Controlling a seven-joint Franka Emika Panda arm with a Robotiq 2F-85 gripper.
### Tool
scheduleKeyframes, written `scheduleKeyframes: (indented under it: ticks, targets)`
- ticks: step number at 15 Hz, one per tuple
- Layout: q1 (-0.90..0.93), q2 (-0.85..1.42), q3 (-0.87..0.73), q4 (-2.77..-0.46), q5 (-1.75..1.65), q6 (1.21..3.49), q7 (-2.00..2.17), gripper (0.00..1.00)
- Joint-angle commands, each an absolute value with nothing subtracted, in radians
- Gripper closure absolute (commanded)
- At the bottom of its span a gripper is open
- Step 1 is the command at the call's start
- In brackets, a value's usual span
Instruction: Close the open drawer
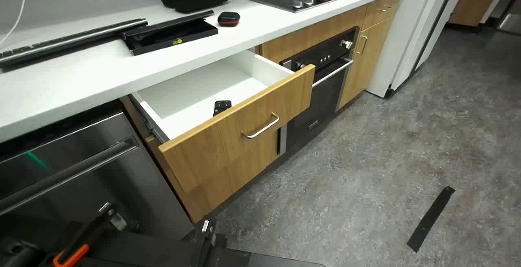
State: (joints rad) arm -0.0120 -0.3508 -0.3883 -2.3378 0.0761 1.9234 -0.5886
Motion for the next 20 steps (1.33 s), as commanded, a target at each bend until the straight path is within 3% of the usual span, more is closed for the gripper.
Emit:
scheduleKeyframes:
  ticks: [1,4,7,14,17,20]
  targets:
    - [-0.052,-0.345,-0.352,-2.336,0.09,1.921,-0.6,0.0]
    - [-0.06,-0.339,-0.342,-2.346,0.075,1.949,-0.581,0.0]
    - [-0.102,-0.269,-0.308,-2.402,-0.008,2.151,-0.487,0.0]
    - [-0.193,0.09,-0.299,-2.431,-0.166,2.528,-0.251,0.0]
    - [-0.208,0.197,-0.298,-2.397,-0.146,2.558,-0.209,0.0]
    - [-0.214,0.164,-0.287,-2.434,-0.139,2.546,-0.248,0.0]
